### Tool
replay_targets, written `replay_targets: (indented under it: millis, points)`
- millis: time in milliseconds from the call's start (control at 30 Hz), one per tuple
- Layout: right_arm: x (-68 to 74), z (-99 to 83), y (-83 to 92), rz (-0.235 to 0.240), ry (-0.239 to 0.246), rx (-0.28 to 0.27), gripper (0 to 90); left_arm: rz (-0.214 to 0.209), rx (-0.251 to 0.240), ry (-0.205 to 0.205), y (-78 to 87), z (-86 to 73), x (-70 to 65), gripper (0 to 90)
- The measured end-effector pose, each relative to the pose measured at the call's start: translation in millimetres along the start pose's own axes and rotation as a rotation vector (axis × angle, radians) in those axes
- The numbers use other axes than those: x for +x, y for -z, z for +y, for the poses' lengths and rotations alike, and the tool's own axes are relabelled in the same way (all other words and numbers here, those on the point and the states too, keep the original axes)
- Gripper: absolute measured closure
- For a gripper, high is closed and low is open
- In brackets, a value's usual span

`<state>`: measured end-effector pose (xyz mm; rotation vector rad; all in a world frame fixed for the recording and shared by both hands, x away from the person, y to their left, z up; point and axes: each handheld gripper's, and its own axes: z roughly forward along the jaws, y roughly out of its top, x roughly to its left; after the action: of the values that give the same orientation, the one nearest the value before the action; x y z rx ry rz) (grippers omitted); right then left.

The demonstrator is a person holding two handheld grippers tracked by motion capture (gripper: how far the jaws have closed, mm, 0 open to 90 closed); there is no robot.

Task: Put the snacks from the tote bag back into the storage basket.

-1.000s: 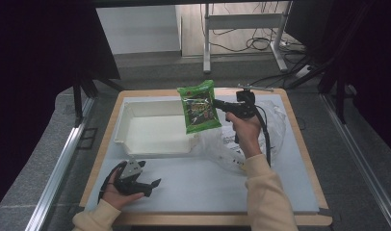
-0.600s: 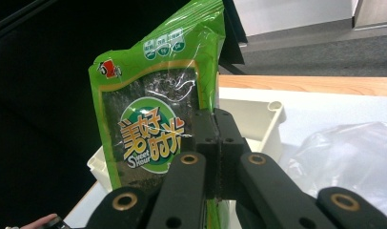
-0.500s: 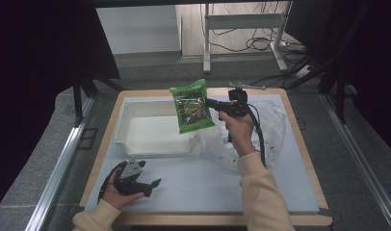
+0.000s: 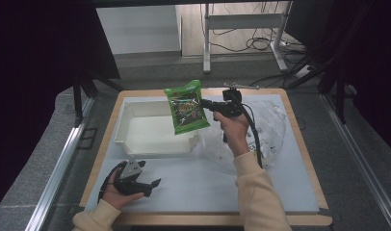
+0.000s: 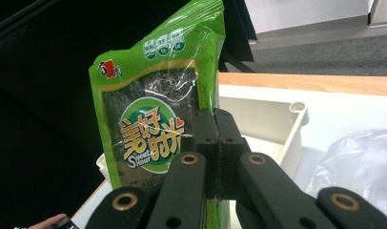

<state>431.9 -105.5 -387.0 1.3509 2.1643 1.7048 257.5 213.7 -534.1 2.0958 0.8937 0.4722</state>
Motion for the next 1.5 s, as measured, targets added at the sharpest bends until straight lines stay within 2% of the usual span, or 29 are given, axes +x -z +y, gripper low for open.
replay_targets:
  millis: [767, 1167, 1500]
  points:
    - [11.1, -6.7, -27.3, 0.028, -0.001, 0.021, 89.9, 0.0, -0.006, 0.003, 0.7, 0.0, 0.3, 12.2]
    - [20.7, -8.1, -38.5, 0.038, 0.029, 0.034, 89.9, -0.001, -0.007, 0.002, 1.1, 0.1, 0.2, 12.2]
    - [24.6, -11.6, -50.6, 0.049, 0.019, 0.047, 89.9, 0.0, -0.01, 0.005, 1.3, 0.1, 0.2, 12.3]
